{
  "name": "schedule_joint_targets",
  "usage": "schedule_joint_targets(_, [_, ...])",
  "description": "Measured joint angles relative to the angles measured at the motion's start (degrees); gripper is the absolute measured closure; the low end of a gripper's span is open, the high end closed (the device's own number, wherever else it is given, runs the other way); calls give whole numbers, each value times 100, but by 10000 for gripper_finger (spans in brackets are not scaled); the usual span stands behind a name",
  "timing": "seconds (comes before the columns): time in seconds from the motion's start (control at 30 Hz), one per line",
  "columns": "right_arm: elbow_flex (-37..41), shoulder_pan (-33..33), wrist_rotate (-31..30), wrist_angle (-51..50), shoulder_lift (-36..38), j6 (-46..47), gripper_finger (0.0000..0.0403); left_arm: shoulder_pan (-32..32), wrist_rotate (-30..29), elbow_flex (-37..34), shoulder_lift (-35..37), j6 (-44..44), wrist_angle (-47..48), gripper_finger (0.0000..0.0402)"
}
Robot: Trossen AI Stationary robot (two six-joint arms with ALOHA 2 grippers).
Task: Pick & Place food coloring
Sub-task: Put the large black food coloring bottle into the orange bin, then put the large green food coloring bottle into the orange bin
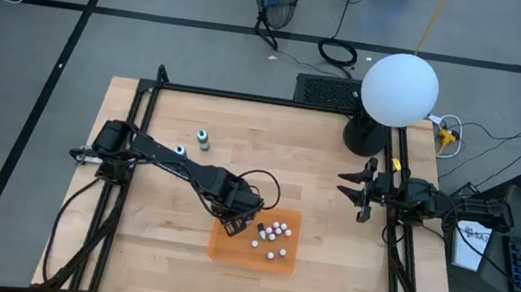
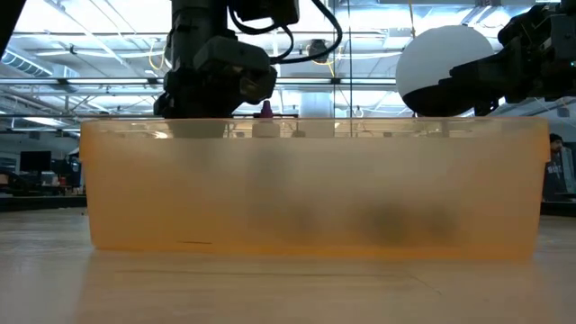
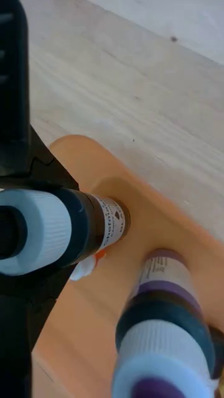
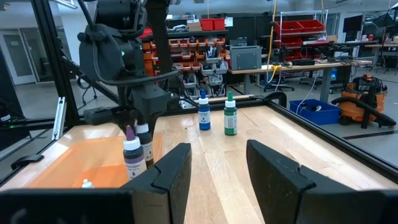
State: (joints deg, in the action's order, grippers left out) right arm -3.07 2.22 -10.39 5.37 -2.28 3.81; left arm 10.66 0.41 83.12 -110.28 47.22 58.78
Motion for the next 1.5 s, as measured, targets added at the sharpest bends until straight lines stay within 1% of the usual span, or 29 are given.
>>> schedule_joint_targets(0.17, [0, 1, 0, 0, 0, 0, 257, -1, -23, -23, 0, 114, -23, 264])
schedule_joint_targets(0.2, [0, 2, 0, 0, 0, 0, 257, 0, -24, -23, 0, 126, -37, 258])
schedule_joint_targets(0.23, [1, 1, 0, 0, 0, -2, 257, -1, -22, -23, 0, 131, -42, 240])
schedule_joint_targets(0.37, [0, 2, 0, 0, -2, 0, 260, -8, -28, -23, 2, 137, -59, 148])
schedule_joint_targets(0.43, [0, 2, 0, 0, 0, 0, 260, -28, -33, -23, 2, 155, -44, 115])
schedule_joint_targets(0.53, [1, 1, 0, 0, 0, -2, 258, -74, 9, 11, 2, 156, -8, 83])
schedule_joint_targets(0.67, [1, 1, 0, 0, -2, 0, 257, -134, 171, 194, 4, 70, -2, 64])
schedule_joint_targets(0.83, [1, 2, 0, 0, 0, 0, 260, -138, 205, 620, 6, -187, 163, 66])
schedule_joint_targets(0.97, [0, 1, 0, 0, 0, 0, 258, -138, 148, 1077, 7, -365, 640, 78])
schedule_joint_targets(1.1, [1, 2, 0, 0, -1, -2, 258, -138, -137, 1623, 10, -650, 1476, 95])
schedule_joint_targets(1.2, [2, 2, -2, 0, 0, 0, 260, -174, -626, 1842, 166, -890, 2019, 109])
schedule_joint_targets(1.4, [0, 0, 0, 0, -2, 0, 258, -659, -1508, 1633, 874, -765, 2452, 130])
schedule_joint_targets(1.5, [1, 2, 0, 0, -2, 0, 257, -1089, -1543, 1352, 1282, -770, 2501, 135])
